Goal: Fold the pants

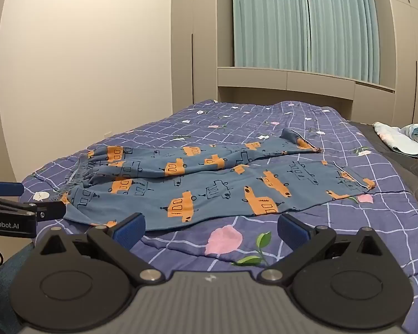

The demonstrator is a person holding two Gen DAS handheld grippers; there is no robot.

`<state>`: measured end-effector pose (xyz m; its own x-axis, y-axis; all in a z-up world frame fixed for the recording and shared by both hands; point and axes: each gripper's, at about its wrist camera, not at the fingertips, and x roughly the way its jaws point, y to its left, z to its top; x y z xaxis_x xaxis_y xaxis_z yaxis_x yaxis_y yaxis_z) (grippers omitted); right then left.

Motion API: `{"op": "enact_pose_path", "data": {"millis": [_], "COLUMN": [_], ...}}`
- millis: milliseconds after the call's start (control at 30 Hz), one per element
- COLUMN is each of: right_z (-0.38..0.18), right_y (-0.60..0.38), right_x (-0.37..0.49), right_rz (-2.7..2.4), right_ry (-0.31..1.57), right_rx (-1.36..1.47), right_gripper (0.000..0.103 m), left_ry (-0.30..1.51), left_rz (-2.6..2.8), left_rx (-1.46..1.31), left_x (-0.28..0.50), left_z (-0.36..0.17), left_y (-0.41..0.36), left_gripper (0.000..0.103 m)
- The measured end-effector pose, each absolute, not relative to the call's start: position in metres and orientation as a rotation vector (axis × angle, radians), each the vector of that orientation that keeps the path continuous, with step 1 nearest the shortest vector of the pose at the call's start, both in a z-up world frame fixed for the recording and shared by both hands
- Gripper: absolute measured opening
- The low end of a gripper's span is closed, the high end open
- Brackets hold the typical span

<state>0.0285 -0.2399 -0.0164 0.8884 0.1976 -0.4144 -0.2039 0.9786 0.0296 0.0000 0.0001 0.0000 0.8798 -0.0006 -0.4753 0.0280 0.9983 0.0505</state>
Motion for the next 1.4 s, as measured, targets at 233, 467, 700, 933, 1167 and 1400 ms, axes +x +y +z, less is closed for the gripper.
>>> {"op": "enact_pose_path", "data": {"millis": [233, 467, 700, 933, 1167, 1400], "right_z": [-0.0172, -0.02, -0.0194, -0.0197, -0.0196, -0.0195], "right_y": [-0.2401, -0.2393, -0.2407, -0.2407, -0.241, -0.2412], "right_x": [0.0277, 0.0253, 0.0254, 0.0258, 0.0254, 0.0252], "right_rz": [0.211, 0.211, 0.214, 0.213, 0.213, 0.213], "right_ry": [0.427, 0.429, 0.432, 0.433, 0.434, 0.435], "right_rx": [-0.013, -0.013, -0.009, -0.008, -0.008, -0.008], "right_gripper": [0.103, 0.103, 0.103, 0.103, 0.103, 0.103], "left_ry": [0.502, 0.501, 0.5, 0.501, 0.503, 0.504], "left_rz": [-0.016, -0.023, -0.022, -0.022, -0.022, -0.022], "left_rx": [0.057, 0.062, 0.062, 0.063, 0.064, 0.064], "left_x": [-0.0017, -0.0019, -0.0021, -0.002, -0.0021, -0.0019], "left_z": [0.0018, -0.0007, -0.001, -0.0012, -0.0031, -0.003], "left_y": [-0.0063, -0.003, -0.003, -0.0028, -0.0033, -0.003], "left_gripper": [0.103, 0.103, 0.103, 0.103, 0.103, 0.103]}}
